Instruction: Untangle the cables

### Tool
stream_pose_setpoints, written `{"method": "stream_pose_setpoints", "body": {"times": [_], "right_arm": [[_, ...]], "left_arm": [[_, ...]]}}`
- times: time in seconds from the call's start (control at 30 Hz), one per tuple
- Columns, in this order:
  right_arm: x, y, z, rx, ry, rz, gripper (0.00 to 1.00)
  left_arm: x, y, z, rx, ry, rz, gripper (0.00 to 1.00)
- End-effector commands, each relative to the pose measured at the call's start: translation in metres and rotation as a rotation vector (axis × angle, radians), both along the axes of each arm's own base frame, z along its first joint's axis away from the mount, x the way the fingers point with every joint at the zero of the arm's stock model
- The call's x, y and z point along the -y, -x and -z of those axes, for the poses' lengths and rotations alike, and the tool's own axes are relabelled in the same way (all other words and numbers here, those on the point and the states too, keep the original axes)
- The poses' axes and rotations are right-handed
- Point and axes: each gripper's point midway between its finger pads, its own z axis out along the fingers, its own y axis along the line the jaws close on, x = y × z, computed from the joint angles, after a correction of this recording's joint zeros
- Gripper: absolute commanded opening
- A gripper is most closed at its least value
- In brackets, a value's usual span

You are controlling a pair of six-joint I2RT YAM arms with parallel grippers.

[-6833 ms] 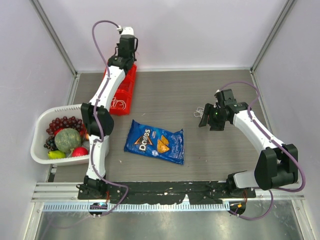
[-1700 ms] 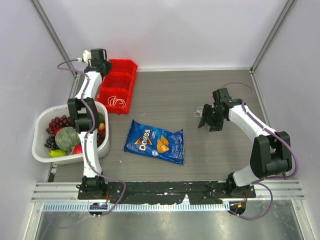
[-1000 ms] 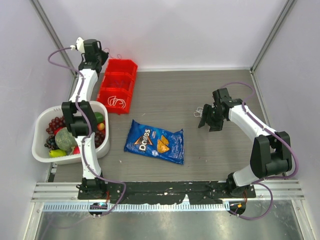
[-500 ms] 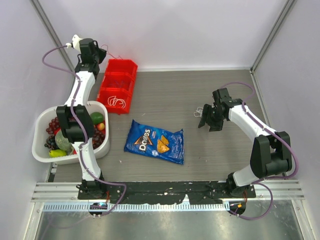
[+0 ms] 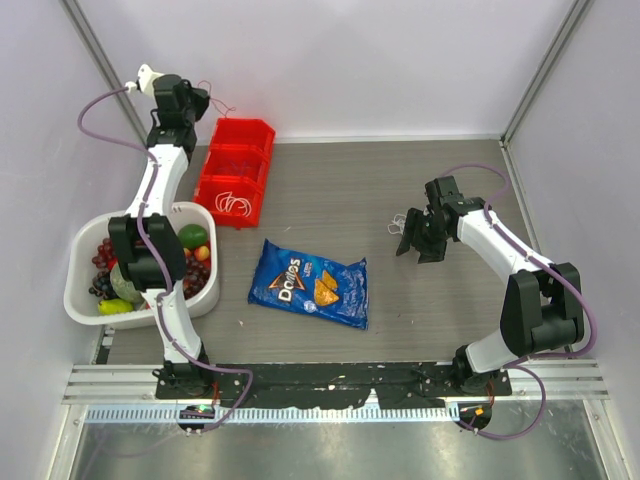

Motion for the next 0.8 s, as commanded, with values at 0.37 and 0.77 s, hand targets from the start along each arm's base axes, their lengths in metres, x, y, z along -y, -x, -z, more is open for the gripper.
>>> {"method": "stream_pose_setpoints", "body": {"times": [0.37, 0.77], "right_arm": [[0.0, -0.004, -0.011, 0.05, -0.014, 0.005, 0.63], [-0.001, -0.006, -0.008, 0.04, -0.013, 0.011, 0.63]], "left_arm": [[-0.002, -0.018, -0.006, 0.037, -0.006, 0.006, 0.0], [0.03, -0.036, 0.08, -0.156, -0.068, 0.029, 0.0]]}}
